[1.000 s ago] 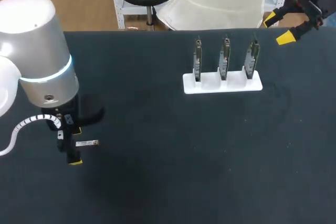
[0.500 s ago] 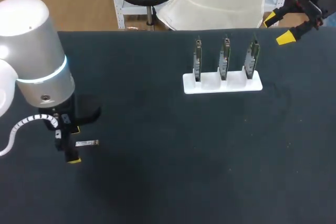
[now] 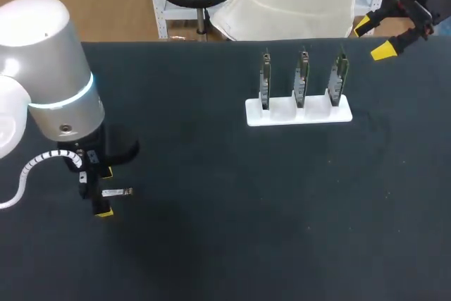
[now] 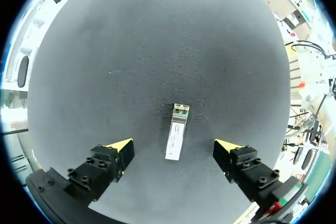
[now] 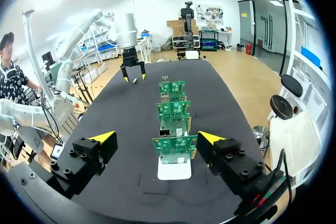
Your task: Pick up the optical module with the left hand, and insert it into the network port with the right hand.
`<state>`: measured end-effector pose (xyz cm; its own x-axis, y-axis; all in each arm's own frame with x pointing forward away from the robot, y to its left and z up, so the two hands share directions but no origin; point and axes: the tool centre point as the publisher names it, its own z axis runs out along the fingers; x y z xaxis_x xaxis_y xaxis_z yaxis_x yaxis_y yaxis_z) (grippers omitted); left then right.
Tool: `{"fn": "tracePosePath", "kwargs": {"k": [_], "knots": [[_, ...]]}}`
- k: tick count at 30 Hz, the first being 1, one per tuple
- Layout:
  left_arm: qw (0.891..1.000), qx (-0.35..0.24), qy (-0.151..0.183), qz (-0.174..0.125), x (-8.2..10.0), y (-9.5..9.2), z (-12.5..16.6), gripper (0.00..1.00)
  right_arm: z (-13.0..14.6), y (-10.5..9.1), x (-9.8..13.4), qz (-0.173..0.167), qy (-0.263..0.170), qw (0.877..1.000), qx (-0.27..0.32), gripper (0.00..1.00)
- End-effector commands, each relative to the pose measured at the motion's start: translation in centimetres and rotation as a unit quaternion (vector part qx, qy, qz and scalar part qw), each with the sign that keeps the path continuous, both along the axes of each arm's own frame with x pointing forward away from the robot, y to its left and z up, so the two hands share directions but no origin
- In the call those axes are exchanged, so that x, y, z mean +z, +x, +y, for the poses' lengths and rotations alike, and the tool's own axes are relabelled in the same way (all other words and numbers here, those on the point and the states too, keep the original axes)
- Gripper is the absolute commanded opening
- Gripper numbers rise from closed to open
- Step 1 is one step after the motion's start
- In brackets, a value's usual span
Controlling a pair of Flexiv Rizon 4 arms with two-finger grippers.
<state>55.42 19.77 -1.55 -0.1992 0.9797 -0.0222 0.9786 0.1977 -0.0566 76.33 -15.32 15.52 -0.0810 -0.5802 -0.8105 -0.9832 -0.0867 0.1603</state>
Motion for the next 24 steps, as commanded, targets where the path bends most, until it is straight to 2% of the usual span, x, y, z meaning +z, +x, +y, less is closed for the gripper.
{"fn": "tracePosePath", "kwargs": {"k": [1,14,23,24], "knots": [[1.0,0.0,-0.001,0.005,-0.5,0.2,0.0,1.0,0.0,-0.1,0.0,-0.002,0.0,1.0,-0.001,1.0],[1.0,-0.012,0.01,0.016,-1.3,-0.3,-0.3,1.0,0.0,-0.1,0.0,-0.002,0.0,1.0,-0.001,1.0],[1.0,-0.004,0.021,0.001,-1.5,-0.3,-0.2,1.0,0.0,-0.1,0.0,-0.002,0.0,1.0,-0.001,1.0],[1.0,-0.002,0.021,0.0,-1.6,-0.4,-0.3,0.49,0.0,-0.1,0.0,-0.002,0.0,1.0,-0.001,1.0]]}}
